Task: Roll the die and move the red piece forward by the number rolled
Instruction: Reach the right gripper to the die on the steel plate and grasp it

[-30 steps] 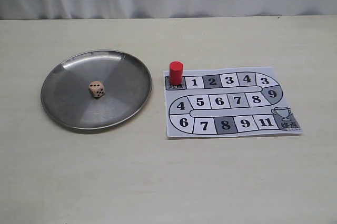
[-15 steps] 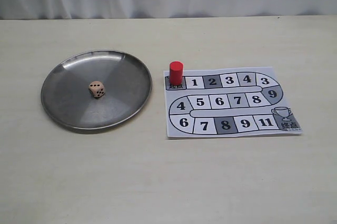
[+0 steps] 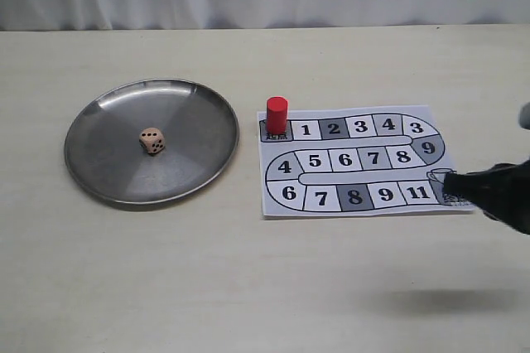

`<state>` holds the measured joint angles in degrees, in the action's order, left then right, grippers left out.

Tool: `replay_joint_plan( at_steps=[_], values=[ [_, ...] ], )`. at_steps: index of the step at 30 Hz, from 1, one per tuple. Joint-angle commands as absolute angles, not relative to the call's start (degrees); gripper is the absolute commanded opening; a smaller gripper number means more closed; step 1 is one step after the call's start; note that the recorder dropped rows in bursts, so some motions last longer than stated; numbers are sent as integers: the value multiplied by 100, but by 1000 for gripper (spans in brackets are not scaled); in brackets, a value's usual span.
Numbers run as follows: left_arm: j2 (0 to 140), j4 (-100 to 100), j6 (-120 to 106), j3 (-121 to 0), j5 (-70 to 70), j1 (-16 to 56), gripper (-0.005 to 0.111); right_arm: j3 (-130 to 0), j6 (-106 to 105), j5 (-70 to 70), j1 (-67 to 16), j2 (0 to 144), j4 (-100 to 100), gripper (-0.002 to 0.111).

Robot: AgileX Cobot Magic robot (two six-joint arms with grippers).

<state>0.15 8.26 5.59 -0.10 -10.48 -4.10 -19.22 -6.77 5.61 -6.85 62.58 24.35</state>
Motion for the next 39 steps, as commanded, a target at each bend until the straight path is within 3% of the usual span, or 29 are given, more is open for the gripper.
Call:
replay_joint_plan(
  at_steps=[1, 6, 10, 16, 25, 33, 35, 36, 37, 38, 39],
  values=[
    [0, 824, 564, 0, -993, -429, 0, -2580, -834, 540, -1696, 7292, 2462, 7],
    [0, 824, 564, 0, -993, -429, 0, -4448, -1165, 575, -3218, 8955, 2309, 43],
    [0, 824, 564, 0, -993, -429, 0, -6332, -1830, 1278, -3810, 10428, 2300, 60],
    [0, 824, 564, 0, -993, -429, 0, -8570, -2435, 1865, -3940, 12065, 2285, 77],
    [0, 824, 564, 0, -993, -429, 0, -10880, -2744, 3005, -3963, 13726, 2270, 76],
    [0, 824, 564, 0, -993, -429, 0, -11392, -2881, 2988, -3939, 14241, 2095, 76],
    [0, 824, 564, 0, -993, -429, 0, -11392, -3224, 2972, -3939, 14254, 2095, 66],
    [0, 824, 564, 0, -993, -429, 0, -11392, -3350, 2894, -3939, 14282, 2095, 51],
    [0, 824, 564, 0, -993, -429, 0, -11392, -3350, 2837, -3939, 14293, 2095, 44],
    [0, 824, 564, 0, -993, -429, 0, -11392, -3350, 2777, -3934, 14303, 2165, 27],
    [0, 824, 564, 0, -993, -429, 0, -11392, -3340, 2777, -3923, 14303, 2177, 20]
  ],
)
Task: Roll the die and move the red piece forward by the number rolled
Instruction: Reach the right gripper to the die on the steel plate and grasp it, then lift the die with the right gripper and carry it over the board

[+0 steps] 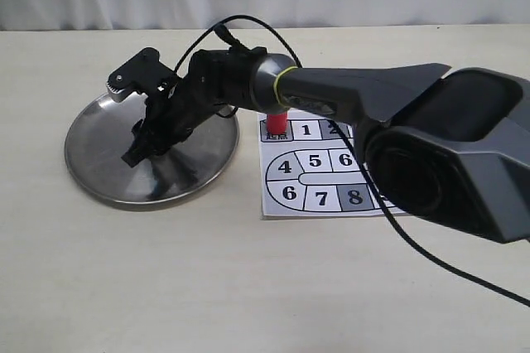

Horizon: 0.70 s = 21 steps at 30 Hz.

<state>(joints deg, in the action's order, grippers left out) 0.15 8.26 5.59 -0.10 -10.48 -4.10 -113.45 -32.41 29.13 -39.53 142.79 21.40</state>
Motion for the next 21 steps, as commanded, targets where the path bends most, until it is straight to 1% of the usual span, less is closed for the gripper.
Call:
replay_joint_plan(
  at_steps=[1, 2, 4, 7, 10, 12, 14, 18, 21],
  values=[
    [0, 824, 564, 0, -993, -429, 0, -11392, -3208, 2846, -3909, 14275, 2177, 8],
    [0, 824, 564, 0, -993, -429, 0, -11392, -3131, 2956, -3873, 14219, 2166, 4],
    [0, 824, 564, 0, -993, -429, 0, -11392, -2976, 3285, -3780, 14015, 2112, 4],
    [0, 824, 564, 0, -993, -429, 0, -11392, -2677, 4542, -3343, 13099, 1940, 4],
    [0, 824, 564, 0, -993, -429, 0, -11149, -2576, 5201, -2778, 12169, 1965, 4],
    [0, 824, 564, 0, -993, -429, 0, -10415, -2576, 5245, -2204, 11452, 2027, 4],
    [0, 824, 564, 0, -993, -429, 0, -9935, -2572, 5203, -1959, 11249, 2027, 4],
    [0, 824, 564, 0, -993, -429, 0, -8902, -2608, 4786, -1530, 11200, 2016, 4],
    [0, 824, 564, 0, -993, -429, 0, -8343, -2608, 4284, -1402, 11357, 1991, 4]
  ],
)
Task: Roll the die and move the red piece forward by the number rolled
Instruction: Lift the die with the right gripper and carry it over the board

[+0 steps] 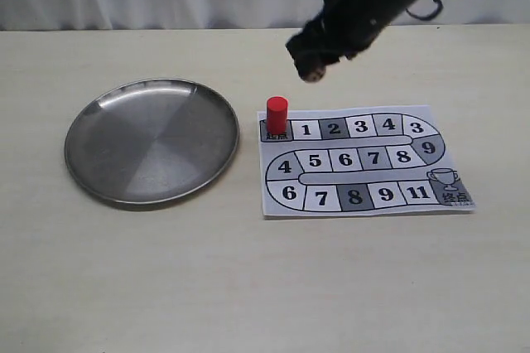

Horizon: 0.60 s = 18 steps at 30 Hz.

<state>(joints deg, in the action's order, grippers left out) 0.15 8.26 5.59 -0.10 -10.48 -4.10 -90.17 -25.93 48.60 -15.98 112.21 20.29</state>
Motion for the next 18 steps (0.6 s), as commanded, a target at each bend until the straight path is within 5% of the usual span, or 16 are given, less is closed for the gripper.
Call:
replay_joint_plan(
  at_steps=[1, 7, 18],
  values=[
    [0, 824, 564, 0, -993, -429, 0, -8234, -2608, 4184, -1387, 11413, 1941, 4],
    [0, 824, 564, 0, -993, -429, 0, -8053, -2369, 3878, -1387, 11726, 1658, 10],
    [0, 824, 564, 0, -993, -429, 0, -8065, -2307, 3670, -1387, 11750, 1658, 68]
  ],
)
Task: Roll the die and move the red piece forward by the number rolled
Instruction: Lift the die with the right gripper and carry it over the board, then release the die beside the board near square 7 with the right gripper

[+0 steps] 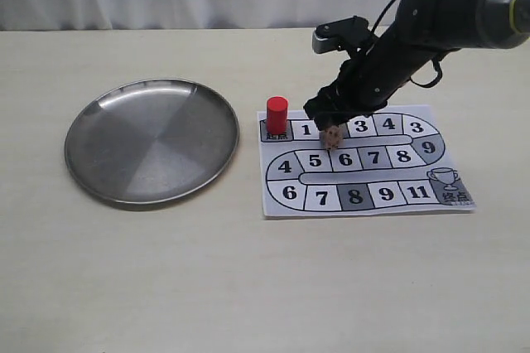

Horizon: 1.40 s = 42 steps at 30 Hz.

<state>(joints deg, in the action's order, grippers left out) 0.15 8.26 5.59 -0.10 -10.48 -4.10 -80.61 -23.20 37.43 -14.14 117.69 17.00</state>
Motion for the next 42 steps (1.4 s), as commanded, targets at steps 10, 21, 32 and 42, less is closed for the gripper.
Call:
replay_joint_plan(
  at_steps=[10, 21, 32, 42],
  values=[
    [0, 824, 564, 0, -993, -429, 0, -8065, -2307, 3605, -1387, 11671, 1658, 75],
    [0, 824, 564, 0, -993, -429, 0, -8065, -2360, 3646, -1409, 11209, 1762, 75],
    [0, 824, 564, 0, -993, -429, 0, -8065, -4500, 3703, -1413, 11232, 4153, 75],
    [0, 824, 564, 0, -993, -429, 0, -8088, -5267, 3282, -1430, 11572, 4814, 75]
  ],
)
